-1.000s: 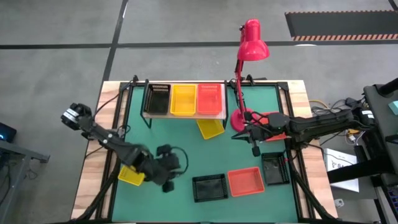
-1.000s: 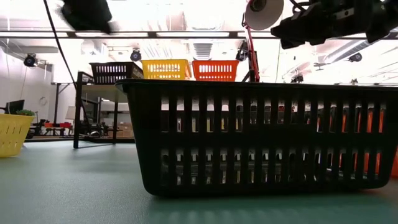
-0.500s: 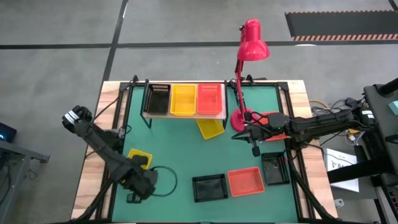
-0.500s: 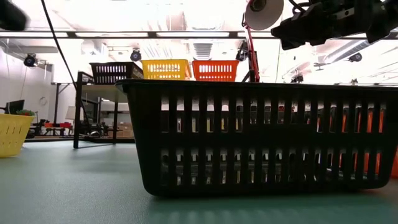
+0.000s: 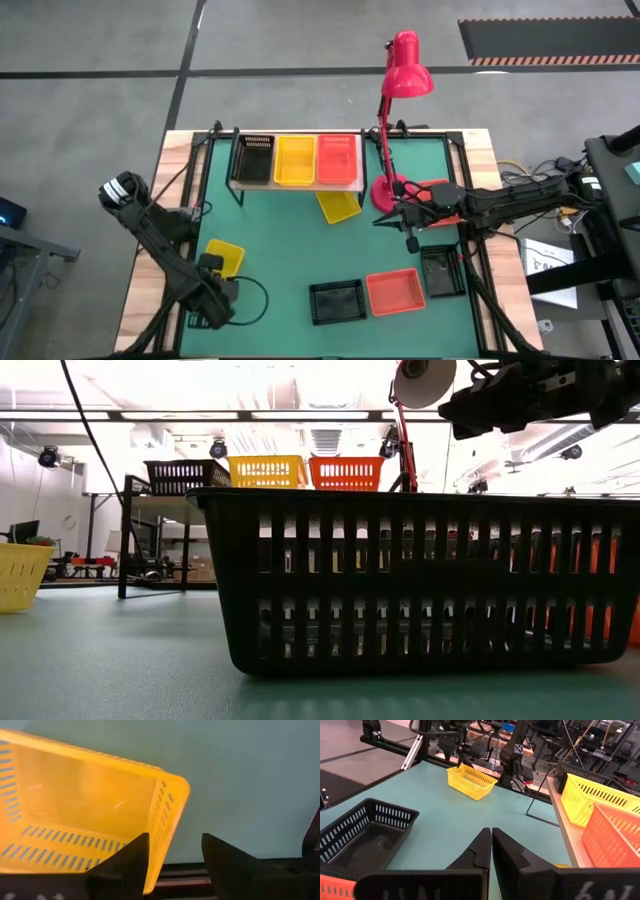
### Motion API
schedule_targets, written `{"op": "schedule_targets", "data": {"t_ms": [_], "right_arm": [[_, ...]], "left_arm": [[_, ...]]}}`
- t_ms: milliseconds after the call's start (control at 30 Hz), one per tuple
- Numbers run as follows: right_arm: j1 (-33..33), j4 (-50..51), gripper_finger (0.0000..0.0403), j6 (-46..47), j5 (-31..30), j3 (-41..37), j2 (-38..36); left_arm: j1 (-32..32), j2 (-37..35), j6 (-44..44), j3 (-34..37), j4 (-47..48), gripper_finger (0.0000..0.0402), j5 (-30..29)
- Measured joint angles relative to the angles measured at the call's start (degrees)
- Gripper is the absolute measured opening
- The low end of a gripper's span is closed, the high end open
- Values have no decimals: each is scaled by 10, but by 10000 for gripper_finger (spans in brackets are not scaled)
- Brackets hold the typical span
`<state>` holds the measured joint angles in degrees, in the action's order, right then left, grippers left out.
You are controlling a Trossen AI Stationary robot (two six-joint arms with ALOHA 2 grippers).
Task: Stack baskets on shelf by color
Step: Stack the bottom yellow bin on top of the yellow bin on the shelf
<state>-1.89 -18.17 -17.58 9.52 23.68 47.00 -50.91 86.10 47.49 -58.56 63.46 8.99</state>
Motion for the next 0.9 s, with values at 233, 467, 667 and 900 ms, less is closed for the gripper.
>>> {"op": "schedule_targets", "data": {"t_ms": [233,467,667,900], "right_arm": [[0,0,9,0,0,0,0],[0,9,9,5,0,0,0],[0,15,9,5,0,0,0],[0,17,9,2,0,0,0]], "left_arm": [[-1,0,9,53,-36,158,0],[0,2,16,58,-46,79,0],[3,2,27,42,-45,8,-1],[32,2,104,-19,-44,2,0]]}}
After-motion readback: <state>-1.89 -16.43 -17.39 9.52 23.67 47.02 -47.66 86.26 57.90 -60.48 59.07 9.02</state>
